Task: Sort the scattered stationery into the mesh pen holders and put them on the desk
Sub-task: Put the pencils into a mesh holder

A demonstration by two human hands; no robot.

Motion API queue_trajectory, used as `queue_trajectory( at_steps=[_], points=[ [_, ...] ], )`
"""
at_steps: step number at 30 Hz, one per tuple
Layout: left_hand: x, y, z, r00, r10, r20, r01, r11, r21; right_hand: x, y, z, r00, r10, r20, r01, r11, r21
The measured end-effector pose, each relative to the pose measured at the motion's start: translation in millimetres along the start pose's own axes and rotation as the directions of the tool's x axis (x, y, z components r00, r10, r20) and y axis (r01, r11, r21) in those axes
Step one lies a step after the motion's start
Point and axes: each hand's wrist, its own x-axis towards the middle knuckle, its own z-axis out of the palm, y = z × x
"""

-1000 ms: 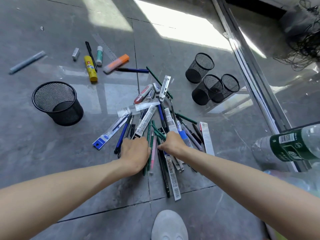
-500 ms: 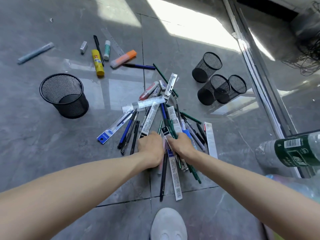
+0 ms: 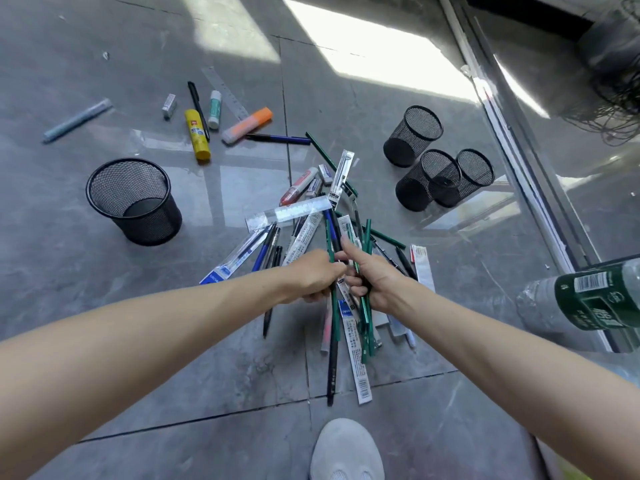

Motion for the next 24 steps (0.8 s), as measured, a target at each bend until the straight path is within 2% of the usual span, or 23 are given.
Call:
queue_trajectory(
  at_steps=[1,3,5,8,11,14,19,21,22,23,24],
  points=[
    [-2,4,-1,0.999,0.000,0.052,0.003,0.997,-0.072,-3,-2,3,1.000,0.015,0.025,-0.015,1.000,0.001],
    [-4,8,-1,0.992,0.023,0.120,-0.014,0.997,-0.080,-6,-4,10,0.996,0.064,0.066,-0.063,0.998,-0.029],
    [-6,9,-1,0.993,0.047,0.112,-0.035,0.994,-0.107,-7,-5,17,0.989,0.105,0.106,-0.098,0.993,-0.070],
    [-8,6,1,0.996,0.077,-0.044,-0.085,0.973,-0.215,-8,-8,22,0.982,0.136,0.133,-0.132,0.990,-0.041],
    [-7,4,12,0.966,0.090,-0.241,-0.140,0.970,-0.199,-10,-14,24,0.982,0.153,0.114,-0.154,0.988,0.004],
    [-7,0,21,0.894,0.076,-0.442,-0.189,0.958,-0.217,-5,-16,29,0.990,0.124,0.071,-0.126,0.991,0.033],
    [-18,-6,22,0.779,0.167,-0.605,-0.269,0.960,-0.081,1,-17,31,0.996,0.086,-0.007,-0.080,0.954,0.289],
    [-22,-8,26,0.747,0.079,-0.660,-0.259,0.949,-0.179,5,-20,30,0.995,0.065,-0.071,-0.035,0.936,0.351],
    [-22,-10,28,0.750,-0.051,-0.659,-0.214,0.924,-0.316,7,-22,32,0.992,0.054,-0.112,-0.008,0.926,0.378],
    [-21,-10,29,0.756,-0.222,-0.616,-0.161,0.849,-0.503,9,-24,34,0.986,0.049,-0.160,0.022,0.912,0.410],
    [-18,-11,30,0.763,-0.388,-0.517,-0.107,0.713,-0.693,9,-28,38,0.977,0.046,-0.209,0.052,0.897,0.439]
  ],
)
